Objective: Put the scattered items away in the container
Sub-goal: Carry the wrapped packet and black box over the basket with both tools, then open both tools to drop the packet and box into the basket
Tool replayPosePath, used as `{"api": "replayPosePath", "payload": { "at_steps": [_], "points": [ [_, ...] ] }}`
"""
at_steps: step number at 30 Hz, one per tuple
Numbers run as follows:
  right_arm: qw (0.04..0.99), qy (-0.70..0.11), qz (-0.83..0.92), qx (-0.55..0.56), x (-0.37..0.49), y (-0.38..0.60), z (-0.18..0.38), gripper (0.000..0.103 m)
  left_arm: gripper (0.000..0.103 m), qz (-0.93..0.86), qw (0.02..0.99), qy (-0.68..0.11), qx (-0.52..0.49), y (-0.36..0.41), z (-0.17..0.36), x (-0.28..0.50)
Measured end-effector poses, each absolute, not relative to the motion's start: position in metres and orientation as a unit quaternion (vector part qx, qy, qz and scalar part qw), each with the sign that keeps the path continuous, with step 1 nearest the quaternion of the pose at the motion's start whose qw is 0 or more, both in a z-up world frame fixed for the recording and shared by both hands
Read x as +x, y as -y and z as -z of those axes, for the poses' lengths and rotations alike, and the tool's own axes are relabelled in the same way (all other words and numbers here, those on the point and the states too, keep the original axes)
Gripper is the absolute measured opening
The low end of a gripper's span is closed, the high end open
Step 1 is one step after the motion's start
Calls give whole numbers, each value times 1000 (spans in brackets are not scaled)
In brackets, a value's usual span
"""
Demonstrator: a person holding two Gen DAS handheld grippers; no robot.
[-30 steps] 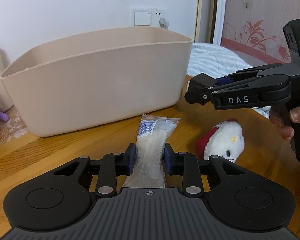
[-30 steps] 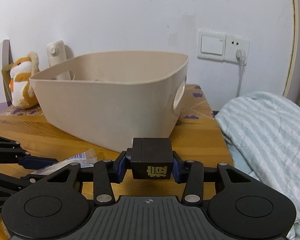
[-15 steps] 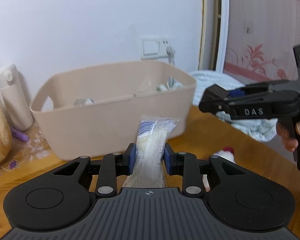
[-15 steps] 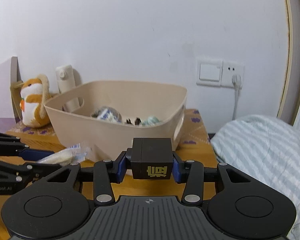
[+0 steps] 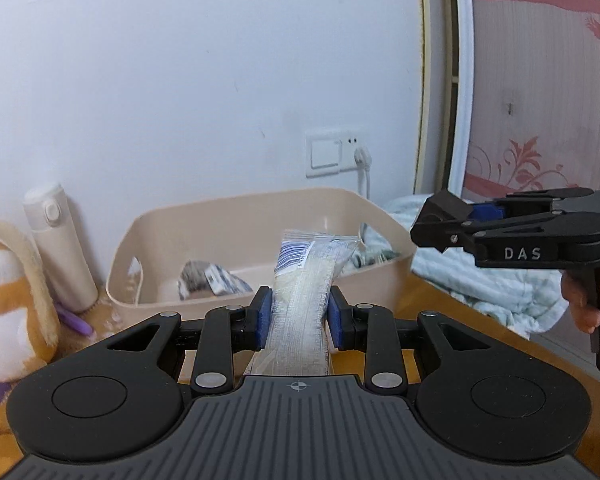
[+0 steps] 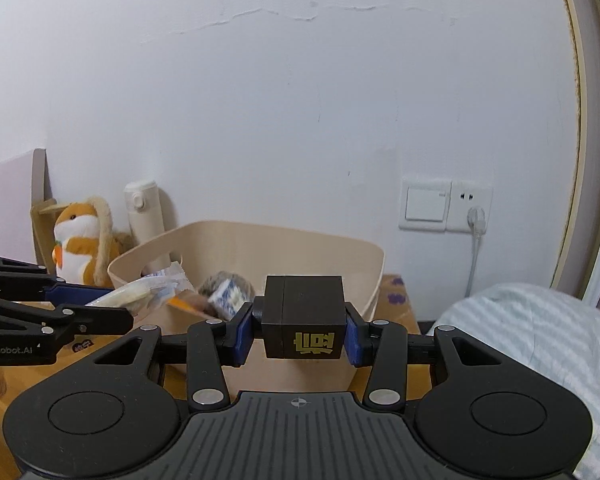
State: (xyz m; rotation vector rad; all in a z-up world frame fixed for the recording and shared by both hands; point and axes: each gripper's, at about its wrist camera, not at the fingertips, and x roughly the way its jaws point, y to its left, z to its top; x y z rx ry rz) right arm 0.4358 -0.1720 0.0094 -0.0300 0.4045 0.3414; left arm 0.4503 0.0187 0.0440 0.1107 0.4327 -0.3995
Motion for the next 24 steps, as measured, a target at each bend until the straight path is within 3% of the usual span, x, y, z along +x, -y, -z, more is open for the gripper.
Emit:
{"api": "replayPosePath", "payload": {
  "at_steps": [14,24],
  "points": [
    [966,-195,-167,-4,464,151,-20,41,29,158,970,-183,16,-11,-62,487],
    [964,-216,-156,-11,494,147,5,41,30,91,969,-231,-3,-7,-37,536]
  ]
}}
